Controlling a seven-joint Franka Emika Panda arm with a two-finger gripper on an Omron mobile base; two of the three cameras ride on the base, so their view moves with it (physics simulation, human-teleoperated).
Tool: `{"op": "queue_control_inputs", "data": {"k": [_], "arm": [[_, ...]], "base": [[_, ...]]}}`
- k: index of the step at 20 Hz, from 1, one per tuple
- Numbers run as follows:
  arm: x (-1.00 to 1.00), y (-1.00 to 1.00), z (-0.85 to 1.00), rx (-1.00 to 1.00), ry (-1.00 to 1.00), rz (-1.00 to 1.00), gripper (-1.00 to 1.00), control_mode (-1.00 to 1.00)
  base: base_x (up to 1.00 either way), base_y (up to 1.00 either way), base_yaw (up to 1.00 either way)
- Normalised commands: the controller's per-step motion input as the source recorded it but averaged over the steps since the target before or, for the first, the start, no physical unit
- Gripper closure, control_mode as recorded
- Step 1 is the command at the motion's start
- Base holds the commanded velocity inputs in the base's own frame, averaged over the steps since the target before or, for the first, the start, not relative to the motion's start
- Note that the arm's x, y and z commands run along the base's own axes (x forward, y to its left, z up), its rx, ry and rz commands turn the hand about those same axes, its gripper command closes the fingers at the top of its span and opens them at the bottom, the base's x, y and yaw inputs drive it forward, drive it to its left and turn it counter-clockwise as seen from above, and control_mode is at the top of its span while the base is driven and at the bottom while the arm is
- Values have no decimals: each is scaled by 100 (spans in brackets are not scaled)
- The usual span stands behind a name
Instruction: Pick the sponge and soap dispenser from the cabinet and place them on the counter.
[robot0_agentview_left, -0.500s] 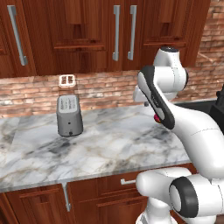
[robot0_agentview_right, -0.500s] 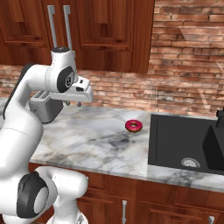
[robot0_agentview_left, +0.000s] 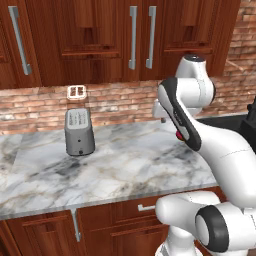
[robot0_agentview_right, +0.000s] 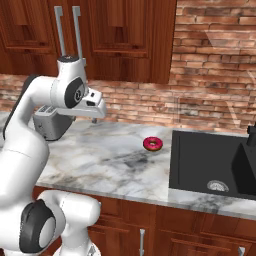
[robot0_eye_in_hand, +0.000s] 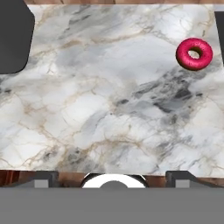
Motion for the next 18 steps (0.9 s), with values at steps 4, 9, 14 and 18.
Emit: {"op": "queue_control_inputs", "data": {"k": [4, 9, 14, 18], "arm": [[-19, 0, 10, 0, -12, 0, -100, -100], [-20, 0, 18, 0, -11, 0, -100, -100], [-3, 0, 20, 0, -7, 0, -100, -100], [-16, -3, 16, 0, -6, 0, -100, -100]], "base": [[0, 0, 0], [0, 0, 0], [0, 0, 0], [0, 0, 0]]}}
